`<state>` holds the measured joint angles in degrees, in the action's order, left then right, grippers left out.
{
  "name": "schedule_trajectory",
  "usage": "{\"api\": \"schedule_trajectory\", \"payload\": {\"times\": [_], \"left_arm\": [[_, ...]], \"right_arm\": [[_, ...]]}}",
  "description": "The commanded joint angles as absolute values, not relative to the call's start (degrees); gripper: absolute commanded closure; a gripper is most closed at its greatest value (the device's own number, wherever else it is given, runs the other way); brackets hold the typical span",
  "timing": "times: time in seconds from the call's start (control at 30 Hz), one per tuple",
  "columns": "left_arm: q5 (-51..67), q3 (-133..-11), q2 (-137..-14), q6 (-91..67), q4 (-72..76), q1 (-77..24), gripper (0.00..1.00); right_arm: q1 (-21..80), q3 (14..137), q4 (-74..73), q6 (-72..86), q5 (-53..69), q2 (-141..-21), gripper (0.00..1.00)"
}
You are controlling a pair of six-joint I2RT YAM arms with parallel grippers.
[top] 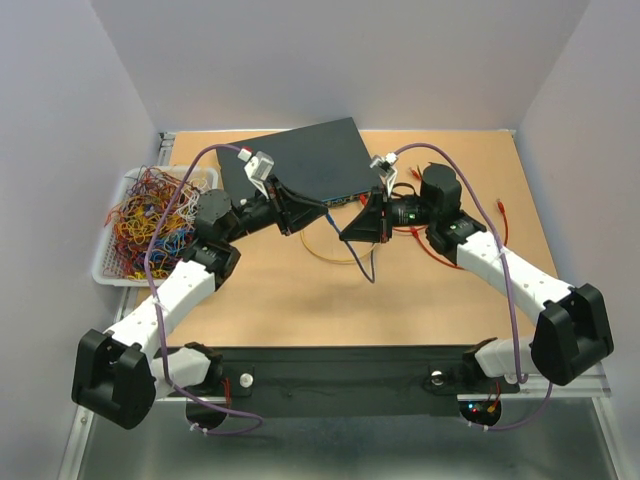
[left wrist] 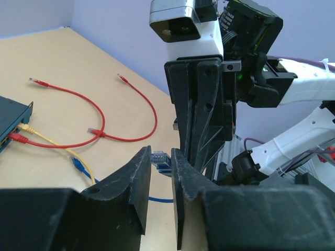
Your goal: Insert the plug into the switch port
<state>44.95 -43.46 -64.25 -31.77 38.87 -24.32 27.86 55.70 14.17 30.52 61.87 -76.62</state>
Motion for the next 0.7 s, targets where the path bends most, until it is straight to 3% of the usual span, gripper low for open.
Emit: {"api": "schedule_trajectory", "payload": {"times": [0.0,0.07,0.17,0.2,0.3,0.5,0.67], "left_arm": [[45.44,-43.59,-62.31,-30.76,41.22,-24.43,0.91],[45.35,-43.51,-62.05,-30.67,41.13,-24.43,0.96],[45.26,-43.42,-61.52,-30.50,41.22,-24.43,1.00],[45.18,-43.24,-61.26,-30.59,41.13,-24.35,1.00],[45.17,-43.07,-60.82,-30.50,41.05,-24.43,1.00],[46.58,-42.80,-59.77,-31.02,41.83,-24.43,1.00],[47.81,-42.01,-59.33,-32.60,44.55,-24.35,1.00]], "right_arm": [[28.48,56.69,18.90,31.55,62.58,-76.90,0.96],[28.48,57.04,18.02,30.94,61.62,-77.08,0.79],[28.48,58.00,18.10,30.94,61.17,-77.69,0.70],[28.39,58.79,18.11,30.85,61.00,-77.96,0.55],[28.39,60.20,17.84,29.80,60.73,-78.13,0.41],[28.39,63.89,18.54,27.34,60.82,-79.45,0.40],[28.39,63.98,23.28,28.12,61.35,-80.15,0.47]]}}
